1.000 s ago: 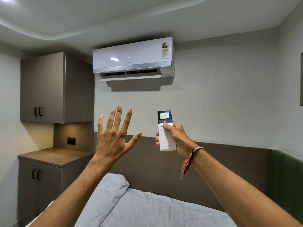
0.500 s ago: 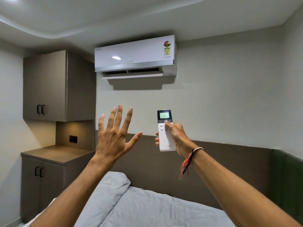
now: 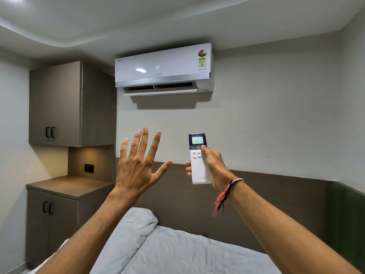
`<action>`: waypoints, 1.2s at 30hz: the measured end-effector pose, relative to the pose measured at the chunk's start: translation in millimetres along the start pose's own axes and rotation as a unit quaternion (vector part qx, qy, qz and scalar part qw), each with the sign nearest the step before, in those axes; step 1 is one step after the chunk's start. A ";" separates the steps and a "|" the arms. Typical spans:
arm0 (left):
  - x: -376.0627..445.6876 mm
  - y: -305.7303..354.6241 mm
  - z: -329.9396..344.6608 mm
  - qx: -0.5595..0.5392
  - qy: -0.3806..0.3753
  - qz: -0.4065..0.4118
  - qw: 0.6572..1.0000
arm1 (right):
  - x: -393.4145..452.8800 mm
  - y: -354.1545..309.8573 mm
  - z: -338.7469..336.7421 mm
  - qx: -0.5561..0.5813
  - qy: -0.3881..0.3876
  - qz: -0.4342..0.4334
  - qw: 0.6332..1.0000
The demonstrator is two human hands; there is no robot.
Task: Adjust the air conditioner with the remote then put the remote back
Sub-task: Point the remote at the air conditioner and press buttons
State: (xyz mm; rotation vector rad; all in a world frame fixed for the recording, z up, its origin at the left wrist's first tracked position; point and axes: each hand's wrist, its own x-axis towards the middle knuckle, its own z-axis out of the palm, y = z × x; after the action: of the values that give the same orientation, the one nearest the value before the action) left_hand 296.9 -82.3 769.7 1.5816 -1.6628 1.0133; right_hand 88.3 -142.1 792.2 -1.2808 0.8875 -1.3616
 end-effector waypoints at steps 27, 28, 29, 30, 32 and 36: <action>2.1 7.3 -2.6 -0.008 0.004 0.010 1.000 | 8.7 3.2 -2.9 -0.005 0.036 -0.020 0.999; 2.4 7.5 -2.7 -0.009 0.005 0.010 1.000 | 8.7 2.8 -3.0 -0.006 0.037 -0.021 0.999; 2.4 7.6 -2.3 -0.010 0.004 0.010 1.000 | 8.5 2.6 -2.9 -0.005 0.038 -0.021 0.999; 2.2 7.5 -1.9 -0.011 0.005 0.010 1.000 | 8.4 2.4 -2.8 -0.005 0.038 -0.021 0.999; 1.9 7.5 -1.3 -0.015 0.005 0.010 1.000 | 8.3 2.0 -3.1 -0.006 0.039 -0.022 0.999; 1.0 8.4 -0.9 -0.023 0.009 0.012 1.000 | 8.8 2.4 -4.6 -0.009 0.040 -0.023 0.999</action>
State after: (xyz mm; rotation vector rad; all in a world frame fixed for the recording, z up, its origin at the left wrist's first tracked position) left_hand 288.4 -82.1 770.1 1.5227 -1.6837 0.9917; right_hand 85.0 -151.7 791.1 -1.2744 0.9335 -1.4525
